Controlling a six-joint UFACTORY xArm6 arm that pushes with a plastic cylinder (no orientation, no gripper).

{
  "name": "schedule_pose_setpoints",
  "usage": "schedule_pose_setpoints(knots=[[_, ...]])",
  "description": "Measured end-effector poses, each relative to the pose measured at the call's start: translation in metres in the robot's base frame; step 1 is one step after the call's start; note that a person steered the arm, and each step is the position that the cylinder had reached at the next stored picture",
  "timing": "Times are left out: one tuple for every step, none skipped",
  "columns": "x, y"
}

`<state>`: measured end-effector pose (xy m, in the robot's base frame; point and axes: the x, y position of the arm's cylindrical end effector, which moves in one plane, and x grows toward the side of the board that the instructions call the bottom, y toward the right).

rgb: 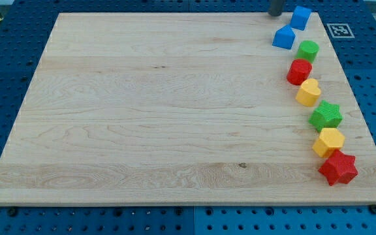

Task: Move the blue cube right a bit

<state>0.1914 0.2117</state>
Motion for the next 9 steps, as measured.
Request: schedule_pose_setpoints(knots=[[0.0, 0.029], [0.0, 0.06], [0.0, 0.091], [0.002, 0.118], [0.017, 0.114], [0.027, 0.101], [0.027, 0.093], [0.027, 0.091], [0.034, 0.091]])
